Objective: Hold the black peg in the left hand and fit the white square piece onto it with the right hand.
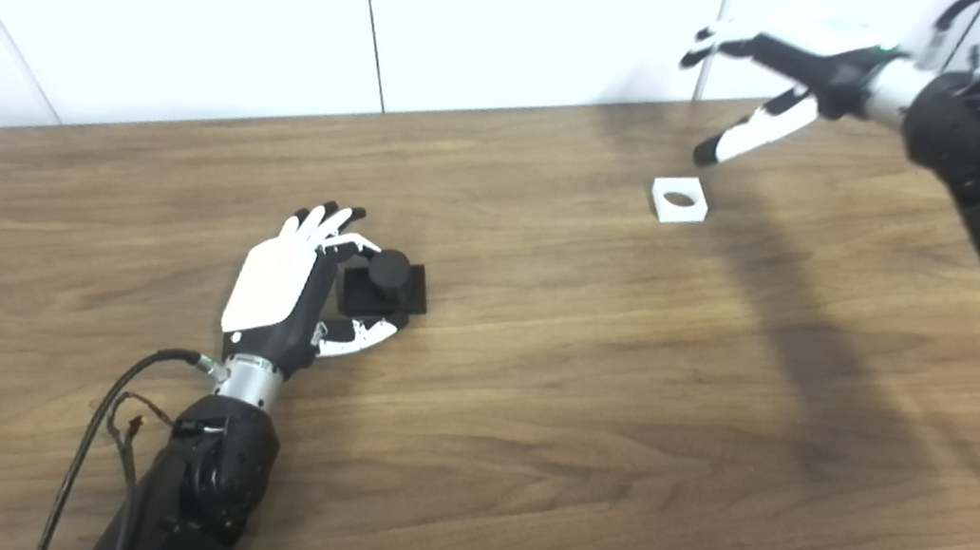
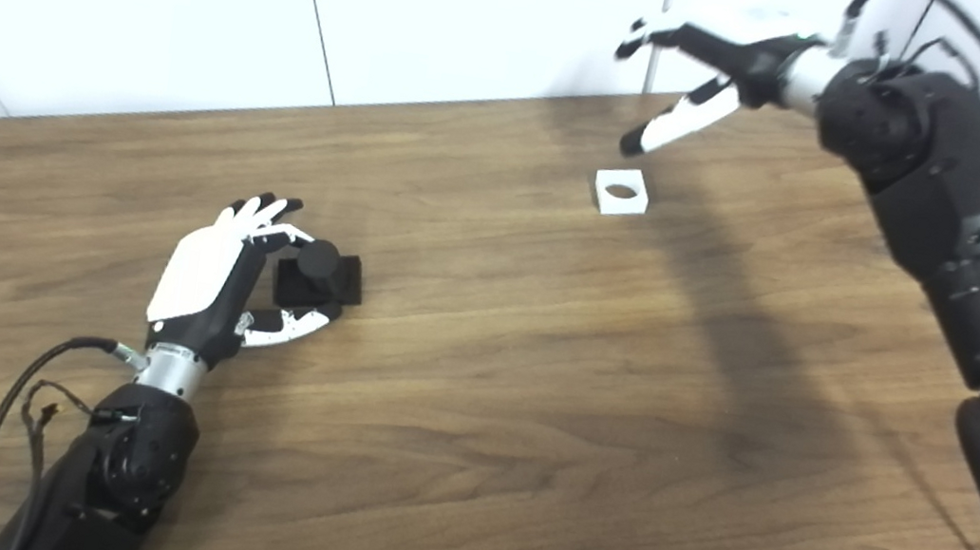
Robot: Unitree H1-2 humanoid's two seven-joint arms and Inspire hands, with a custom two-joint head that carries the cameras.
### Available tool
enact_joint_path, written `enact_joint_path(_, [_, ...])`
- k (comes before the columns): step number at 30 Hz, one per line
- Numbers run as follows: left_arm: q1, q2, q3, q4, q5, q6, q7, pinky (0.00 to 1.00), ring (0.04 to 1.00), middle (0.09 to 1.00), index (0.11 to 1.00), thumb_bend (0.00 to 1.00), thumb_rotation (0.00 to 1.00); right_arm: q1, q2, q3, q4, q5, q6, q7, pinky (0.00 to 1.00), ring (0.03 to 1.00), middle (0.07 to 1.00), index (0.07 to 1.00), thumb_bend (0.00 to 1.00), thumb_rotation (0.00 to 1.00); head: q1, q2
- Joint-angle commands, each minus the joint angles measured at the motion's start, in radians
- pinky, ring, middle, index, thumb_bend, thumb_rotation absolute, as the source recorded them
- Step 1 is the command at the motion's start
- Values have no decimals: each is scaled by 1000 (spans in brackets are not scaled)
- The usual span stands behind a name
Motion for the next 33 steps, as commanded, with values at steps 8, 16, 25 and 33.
enact_joint_path(8, [17,26,2,51,22,26,-15,1000,985,924,586,697,166,-81,7,22,54,-28,2,30,821,968,962,861,892,753,4,0])
enact_joint_path(16, [17,28,-4,53,28,28,-9,1000,985,924,586,691,198,-98,28,52,134,-44,-27,20,826,960,953,860,993,800,15,-1])
enact_joint_path(25, [28,33,-1,40,27,30,-11,1000,986,924,584,702,170,-97,34,68,171,-54,-32,23,935,977,955,861,1000,753,18,6])
enact_joint_path(33, [34,35,-1,35,30,37,-15,1000,986,925,588,705,183,-81,37,88,198,-77,-31,7,966,970,950,861,1000,667,24,10])
